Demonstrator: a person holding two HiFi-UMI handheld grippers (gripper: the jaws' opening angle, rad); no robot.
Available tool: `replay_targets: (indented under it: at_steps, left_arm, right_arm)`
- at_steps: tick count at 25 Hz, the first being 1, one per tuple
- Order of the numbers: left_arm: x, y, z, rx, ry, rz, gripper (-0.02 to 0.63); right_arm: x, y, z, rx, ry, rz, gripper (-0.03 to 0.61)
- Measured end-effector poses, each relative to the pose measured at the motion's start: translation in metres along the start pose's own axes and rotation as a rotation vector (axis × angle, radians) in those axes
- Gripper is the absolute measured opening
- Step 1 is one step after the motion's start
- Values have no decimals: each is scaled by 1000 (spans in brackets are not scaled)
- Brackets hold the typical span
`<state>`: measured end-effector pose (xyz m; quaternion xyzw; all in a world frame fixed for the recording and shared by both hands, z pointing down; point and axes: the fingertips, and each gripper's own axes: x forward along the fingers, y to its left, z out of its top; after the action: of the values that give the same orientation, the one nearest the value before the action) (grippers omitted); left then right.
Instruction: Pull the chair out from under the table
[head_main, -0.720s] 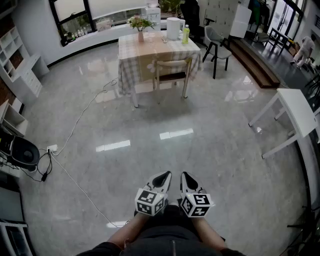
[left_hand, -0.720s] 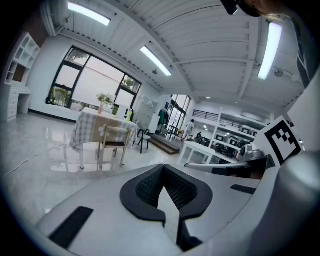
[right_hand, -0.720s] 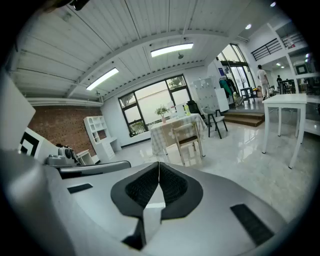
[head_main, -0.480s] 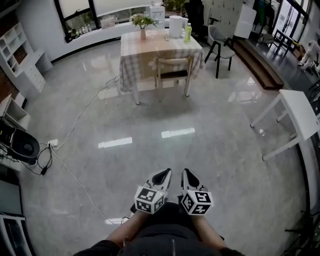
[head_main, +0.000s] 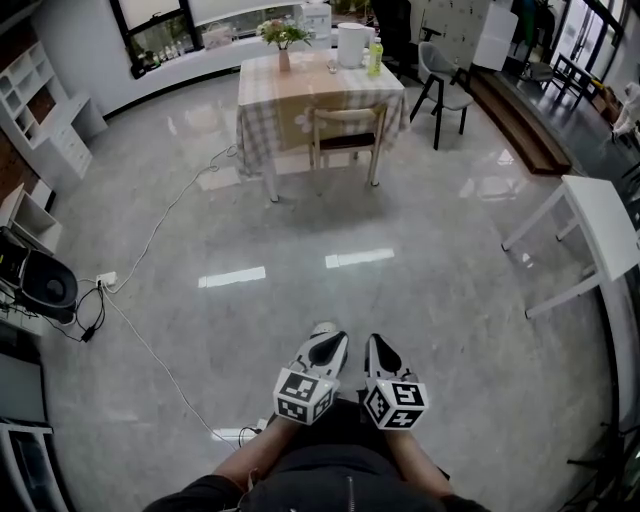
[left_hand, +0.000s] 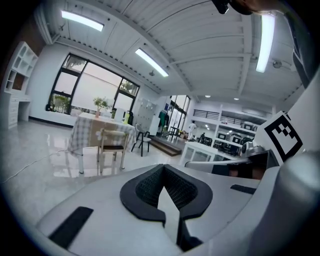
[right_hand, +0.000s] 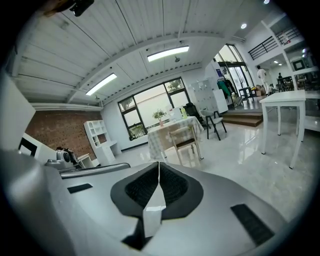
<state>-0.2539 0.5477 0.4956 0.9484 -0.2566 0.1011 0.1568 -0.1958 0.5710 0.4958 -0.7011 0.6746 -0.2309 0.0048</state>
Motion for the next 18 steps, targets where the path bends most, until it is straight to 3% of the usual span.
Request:
replay_targets:
  at_steps: [11,18]
  left_arm:
    - [27,15,4,4,29,8,9]
    - [63,42,29,16,28,4,9]
  right_arm:
    - [36,-6,9,7,19,34,14]
    - [79,-11,33,-8,18,53,14]
